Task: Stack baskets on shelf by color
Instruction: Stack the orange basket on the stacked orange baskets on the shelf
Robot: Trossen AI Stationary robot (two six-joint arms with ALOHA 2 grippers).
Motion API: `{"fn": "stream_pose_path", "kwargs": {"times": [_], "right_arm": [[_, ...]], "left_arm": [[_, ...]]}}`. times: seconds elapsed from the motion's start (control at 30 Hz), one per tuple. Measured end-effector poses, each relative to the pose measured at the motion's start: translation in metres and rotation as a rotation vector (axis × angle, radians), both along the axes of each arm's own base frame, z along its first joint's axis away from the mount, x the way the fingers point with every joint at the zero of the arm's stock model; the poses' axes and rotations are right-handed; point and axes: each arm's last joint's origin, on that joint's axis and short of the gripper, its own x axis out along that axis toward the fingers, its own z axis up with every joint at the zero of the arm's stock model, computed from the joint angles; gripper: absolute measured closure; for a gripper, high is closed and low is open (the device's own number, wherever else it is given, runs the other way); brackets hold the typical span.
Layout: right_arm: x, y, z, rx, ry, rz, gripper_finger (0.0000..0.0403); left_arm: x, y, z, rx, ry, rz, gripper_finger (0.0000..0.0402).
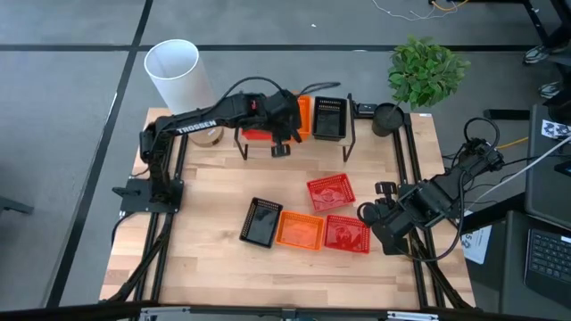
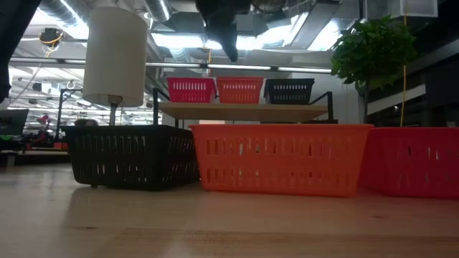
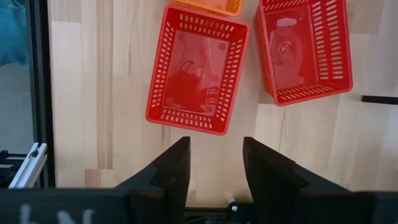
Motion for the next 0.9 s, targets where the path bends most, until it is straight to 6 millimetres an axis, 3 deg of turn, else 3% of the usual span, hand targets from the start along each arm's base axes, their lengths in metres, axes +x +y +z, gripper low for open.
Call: {"fn": "stream_pose_path", "kwargs": {"times": [0.1, 0.2, 0.33, 0.47, 0.57, 0.7, 0.9], "right_arm": [[0.000, 0.000, 0.000, -0.001, 0.000, 0.004, 0.0257], [0.000, 0.000, 0.000, -0.009, -0.001, 0.028, 0.0257], [0.001, -0.001, 0.000, -0.062, -0.032, 0.050, 0.0257], [0.002, -0.002, 0.000, -0.086, -0.045, 0.059, 0.0257], [0.001, -0.002, 0.000, -0.078, -0.047, 0.031, 0.0257], [0.000, 0.000, 0.000, -0.057, -0.046, -0.018, 0.0257], [-0.006, 0.008, 0.000, -0.029, -0.053, -0.066, 0.0257]], "left_arm": [[0.002, -0.029, -0.004, -0.227, -0.005, -0.103, 0.0301], [0.010, -0.075, -0.010, -0.381, 0.014, -0.243, 0.0301], [0.017, -0.140, -0.036, -0.369, 0.121, -0.377, 0.0301], [0.014, -0.200, -0.049, -0.279, 0.099, -0.475, 0.0301], [0.018, -0.237, -0.074, -0.256, 0.054, -0.555, 0.0301], [0.018, -0.261, -0.107, -0.194, 0.062, -0.574, 0.0301], [0.019, -0.267, -0.160, -0.260, 0.222, -0.512, 0.0301]]}}
